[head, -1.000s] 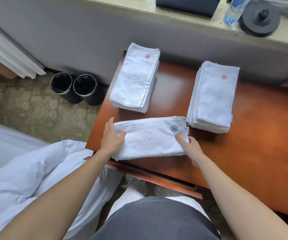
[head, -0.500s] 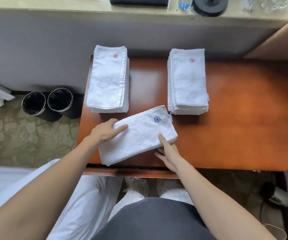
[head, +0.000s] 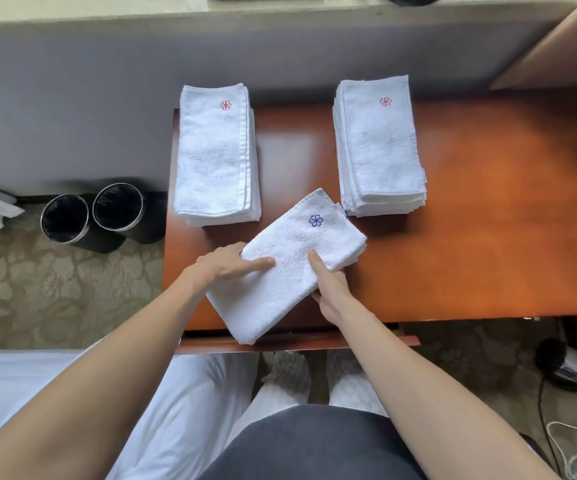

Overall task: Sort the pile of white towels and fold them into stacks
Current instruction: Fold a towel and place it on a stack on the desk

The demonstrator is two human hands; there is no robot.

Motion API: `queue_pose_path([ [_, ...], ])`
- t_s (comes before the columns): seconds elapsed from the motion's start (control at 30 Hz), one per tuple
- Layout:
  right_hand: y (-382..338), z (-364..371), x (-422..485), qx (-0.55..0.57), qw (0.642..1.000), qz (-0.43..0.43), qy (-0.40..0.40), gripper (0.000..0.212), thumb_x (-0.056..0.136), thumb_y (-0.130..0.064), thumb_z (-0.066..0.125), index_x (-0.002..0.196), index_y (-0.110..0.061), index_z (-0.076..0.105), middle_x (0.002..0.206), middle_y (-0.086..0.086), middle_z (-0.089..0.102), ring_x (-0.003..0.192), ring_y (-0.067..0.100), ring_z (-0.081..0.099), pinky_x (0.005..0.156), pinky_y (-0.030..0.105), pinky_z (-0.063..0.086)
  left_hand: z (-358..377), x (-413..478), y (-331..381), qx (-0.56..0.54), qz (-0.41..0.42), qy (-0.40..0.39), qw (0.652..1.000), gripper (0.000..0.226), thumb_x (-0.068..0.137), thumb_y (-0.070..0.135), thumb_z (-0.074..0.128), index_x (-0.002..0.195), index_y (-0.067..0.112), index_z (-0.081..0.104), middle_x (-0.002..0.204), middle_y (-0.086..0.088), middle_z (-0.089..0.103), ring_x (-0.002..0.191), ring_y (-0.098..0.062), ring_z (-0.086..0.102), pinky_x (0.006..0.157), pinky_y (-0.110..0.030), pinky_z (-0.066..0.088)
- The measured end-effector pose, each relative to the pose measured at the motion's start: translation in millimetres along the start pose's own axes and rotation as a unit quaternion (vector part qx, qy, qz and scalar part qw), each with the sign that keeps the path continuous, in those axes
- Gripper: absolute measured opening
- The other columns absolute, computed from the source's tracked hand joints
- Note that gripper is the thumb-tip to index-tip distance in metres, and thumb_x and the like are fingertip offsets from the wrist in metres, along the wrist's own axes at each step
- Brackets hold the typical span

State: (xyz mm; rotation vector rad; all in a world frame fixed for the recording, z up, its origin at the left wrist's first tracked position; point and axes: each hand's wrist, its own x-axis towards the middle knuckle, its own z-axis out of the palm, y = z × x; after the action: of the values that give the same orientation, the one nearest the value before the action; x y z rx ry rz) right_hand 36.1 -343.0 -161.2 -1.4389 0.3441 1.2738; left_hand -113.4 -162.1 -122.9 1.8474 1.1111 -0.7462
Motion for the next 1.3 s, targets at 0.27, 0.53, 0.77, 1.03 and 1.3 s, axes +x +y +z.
queue_pose_path([
  [0.27, -9, -1, 12, -0.086, 0.992, -0.087, -0.027, 0.05, 0.094, -0.04, 0.076, 0.137, -0.022, 0.058, 0.127, -0.006, 0.072, 0.119, 0.012, 0.068, 0.111, 0.042, 0.05, 44, -8, -27, -0.27, 0.074, 0.012, 0.96, 0.078, 0.075, 0.069, 0.08, 0.131, 0.019, 0.061, 0.124, 0.004, 0.072, 0.112, -0.019, 0.07, 0.096, -0.039, 0.056],
  [0.53, -30, 11, 24, -0.115, 0.985, -0.119, -0.041, 0.025, 0.1, -0.033, 0.068, 0.123, -0.024, 0.064, 0.12, -0.006, 0.075, 0.11, 0.009, 0.072, 0.098, 0.034, 0.056, 52, -3, -20, -0.326, 0.012, 0.057, 0.944, 0.087, 0.075, 0.078, 0.072, 0.133, 0.024, 0.037, 0.123, 0.014, 0.058, 0.107, -0.005, 0.063, 0.081, -0.026, 0.048],
  [0.77, -69, 19, 36, -0.116, 0.983, -0.125, -0.073, 0.026, 0.102, -0.034, 0.066, 0.126, -0.024, 0.062, 0.124, -0.003, 0.073, 0.11, 0.009, 0.072, 0.093, 0.03, 0.058, 50, 13, 5, -0.381, 0.006, 0.07, 0.922, 0.09, 0.072, 0.079, 0.074, 0.129, 0.022, 0.032, 0.126, 0.008, 0.055, 0.111, -0.009, 0.061, 0.082, -0.027, 0.048],
  [1.03, 9, -24, -7, -0.203, 0.966, -0.025, -0.156, 0.077, 0.087, -0.064, 0.075, 0.151, -0.041, 0.039, 0.136, -0.021, 0.065, 0.125, 0.002, 0.063, 0.107, 0.032, 0.048, 64, 9, 2, -0.417, 0.055, 0.08, 0.904, 0.051, 0.075, 0.077, 0.075, 0.111, 0.041, 0.073, 0.109, 0.013, 0.078, 0.102, -0.012, 0.075, 0.099, -0.042, 0.055],
  [1.3, -20, -11, 5, -0.177, 0.973, -0.067, -0.131, 0.057, 0.096, -0.05, 0.068, 0.147, -0.036, 0.047, 0.131, -0.017, 0.069, 0.12, 0.003, 0.066, 0.084, 0.016, 0.056, 51, 17, 26, -0.449, 0.068, 0.086, 0.887, 0.032, 0.085, 0.067, 0.072, 0.107, 0.044, 0.074, 0.11, 0.011, 0.078, 0.1, -0.013, 0.076, 0.1, -0.047, 0.055],
])
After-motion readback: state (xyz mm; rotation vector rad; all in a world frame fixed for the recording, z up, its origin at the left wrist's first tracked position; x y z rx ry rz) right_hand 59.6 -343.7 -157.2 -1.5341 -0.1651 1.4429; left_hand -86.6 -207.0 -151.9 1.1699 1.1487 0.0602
